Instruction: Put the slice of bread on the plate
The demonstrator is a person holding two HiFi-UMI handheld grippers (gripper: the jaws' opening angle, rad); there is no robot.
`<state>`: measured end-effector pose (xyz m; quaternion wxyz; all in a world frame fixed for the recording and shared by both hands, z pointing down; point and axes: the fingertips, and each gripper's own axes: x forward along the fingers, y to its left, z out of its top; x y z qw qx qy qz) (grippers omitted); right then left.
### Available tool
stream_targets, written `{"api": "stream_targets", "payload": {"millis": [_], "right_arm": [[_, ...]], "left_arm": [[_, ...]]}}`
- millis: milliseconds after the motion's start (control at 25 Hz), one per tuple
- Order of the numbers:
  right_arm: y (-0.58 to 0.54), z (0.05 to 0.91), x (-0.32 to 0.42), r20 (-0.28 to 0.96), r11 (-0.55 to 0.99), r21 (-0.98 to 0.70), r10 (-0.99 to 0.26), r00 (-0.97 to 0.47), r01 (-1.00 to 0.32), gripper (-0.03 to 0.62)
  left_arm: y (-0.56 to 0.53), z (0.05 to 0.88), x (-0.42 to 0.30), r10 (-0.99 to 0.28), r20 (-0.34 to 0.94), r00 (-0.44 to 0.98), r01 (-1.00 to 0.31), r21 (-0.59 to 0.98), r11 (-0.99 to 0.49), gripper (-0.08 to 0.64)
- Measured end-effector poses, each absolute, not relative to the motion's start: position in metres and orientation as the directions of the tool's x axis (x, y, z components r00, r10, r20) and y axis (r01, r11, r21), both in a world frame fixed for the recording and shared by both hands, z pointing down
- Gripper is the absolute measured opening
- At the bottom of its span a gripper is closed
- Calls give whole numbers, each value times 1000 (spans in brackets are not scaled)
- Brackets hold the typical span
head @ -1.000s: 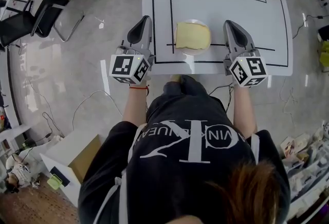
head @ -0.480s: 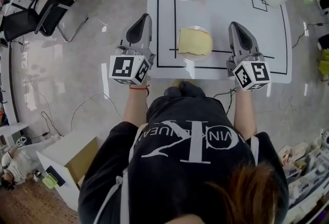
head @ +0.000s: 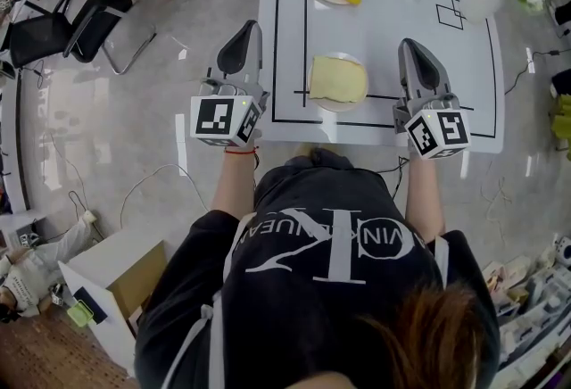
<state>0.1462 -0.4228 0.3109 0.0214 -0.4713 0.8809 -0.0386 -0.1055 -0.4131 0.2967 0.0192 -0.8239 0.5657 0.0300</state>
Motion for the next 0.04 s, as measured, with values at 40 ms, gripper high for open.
{"api": "stream_targets", "payload": {"millis": [40], "right_arm": [[-423,310,146,-3,554,-88,-831,-556,-828,2]], "left_arm": [[-413,295,-105,-931,-74,357,-934,-1,-357,8]]}}
